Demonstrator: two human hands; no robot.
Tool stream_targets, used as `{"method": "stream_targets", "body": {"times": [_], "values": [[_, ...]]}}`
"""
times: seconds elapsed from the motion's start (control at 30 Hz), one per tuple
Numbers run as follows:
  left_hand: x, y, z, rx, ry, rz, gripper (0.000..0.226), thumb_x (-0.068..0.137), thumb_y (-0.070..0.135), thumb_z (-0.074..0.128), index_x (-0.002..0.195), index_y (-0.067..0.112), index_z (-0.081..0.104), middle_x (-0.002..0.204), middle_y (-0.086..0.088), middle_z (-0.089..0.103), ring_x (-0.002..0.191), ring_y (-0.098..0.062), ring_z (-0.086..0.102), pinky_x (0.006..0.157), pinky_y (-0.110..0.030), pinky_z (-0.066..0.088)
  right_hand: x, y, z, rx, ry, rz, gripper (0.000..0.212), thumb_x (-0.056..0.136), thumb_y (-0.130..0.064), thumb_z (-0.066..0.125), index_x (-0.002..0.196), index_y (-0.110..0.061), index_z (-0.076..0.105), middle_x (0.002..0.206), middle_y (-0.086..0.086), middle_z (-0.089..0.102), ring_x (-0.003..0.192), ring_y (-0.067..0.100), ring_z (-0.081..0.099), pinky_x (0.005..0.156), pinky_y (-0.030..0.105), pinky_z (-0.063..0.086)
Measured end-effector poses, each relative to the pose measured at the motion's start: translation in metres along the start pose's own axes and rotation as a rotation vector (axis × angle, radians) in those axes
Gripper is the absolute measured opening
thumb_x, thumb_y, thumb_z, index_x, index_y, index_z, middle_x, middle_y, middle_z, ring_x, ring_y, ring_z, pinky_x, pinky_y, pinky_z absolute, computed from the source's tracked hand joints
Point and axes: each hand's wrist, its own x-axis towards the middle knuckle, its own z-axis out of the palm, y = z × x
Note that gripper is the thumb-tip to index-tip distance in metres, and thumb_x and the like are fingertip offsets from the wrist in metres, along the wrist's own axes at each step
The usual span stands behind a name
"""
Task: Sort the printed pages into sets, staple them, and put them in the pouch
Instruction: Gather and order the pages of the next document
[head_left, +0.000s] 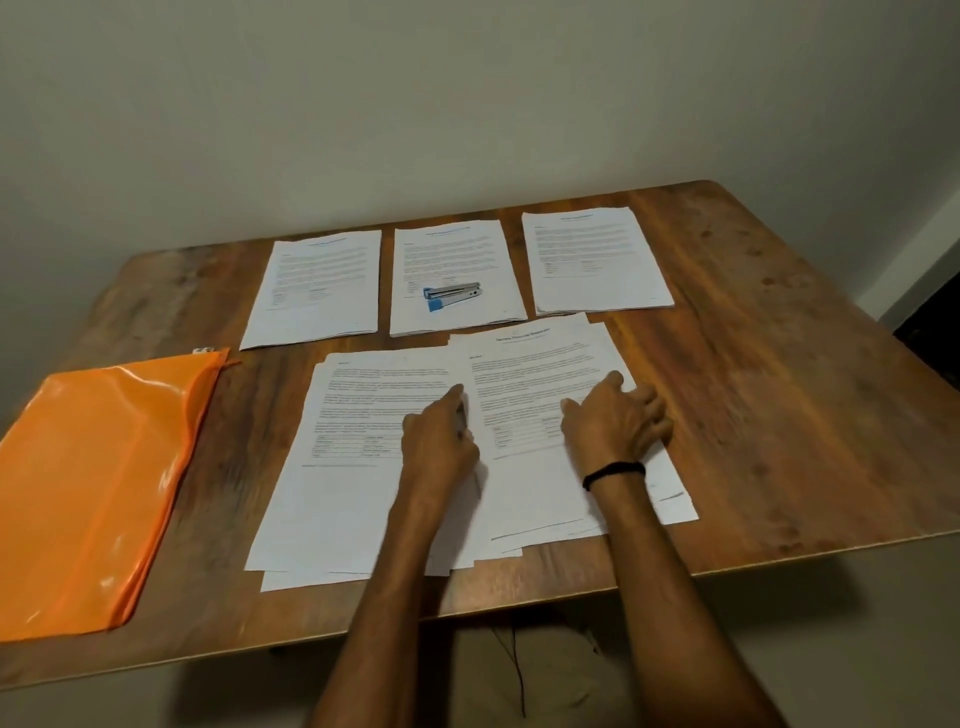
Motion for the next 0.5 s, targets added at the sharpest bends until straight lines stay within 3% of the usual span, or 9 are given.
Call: {"method": "stream_targets", "body": {"times": [0.13,0.23,0.37,0.5], "values": [[-0.001,0.011,0.014,0.069,-0.079,0.02,0.067,0.094,0.012,0.063,0.153,0.024,0.034,0.142,-0.001,0.056,0.128,-0.03,0.048,0.107,-0.041,0.039,0.013,0.02,-0.012,-0.011,-0.034,0.096,0.074,0.088,-0.048,0.069,0.143,-0.009,0.038,0.143,0.026,0.037,0.131,0.044,0.037,0.11,0.06,0.031],[-0.008,0.023,0.025,0.064,-0.129,0.044,0.073,0.095,0.016,0.062,0.156,0.031,0.025,0.15,-0.002,0.045,0.133,-0.031,0.039,0.111,-0.042,0.033,0.021,0.035,-0.02,-0.01,-0.026,0.143,0.077,0.088,-0.041,0.072,0.145,-0.007,0.034,0.144,0.028,0.037,0.131,0.046,0.037,0.109,0.061,0.032],[-0.012,0.031,0.037,0.047,-0.145,0.028,0.077,0.092,0.018,0.065,0.155,0.036,0.024,0.145,-0.004,0.046,0.133,-0.029,0.036,0.114,-0.045,0.034,0.025,0.045,-0.025,-0.027,0.001,0.175,0.08,0.087,-0.044,0.072,0.146,-0.008,0.033,0.145,0.029,0.036,0.133,0.047,0.035,0.111,0.061,0.028],[-0.009,0.038,0.044,0.078,-0.139,0.032,0.079,0.092,0.019,0.066,0.154,0.037,0.022,0.145,-0.005,0.048,0.135,-0.03,0.036,0.114,-0.05,0.036,0.014,0.033,-0.02,-0.002,0.064,0.08,0.074,0.09,-0.048,0.066,0.147,-0.013,0.035,0.154,0.028,0.028,0.143,0.045,0.024,0.117,0.059,0.015]]}}
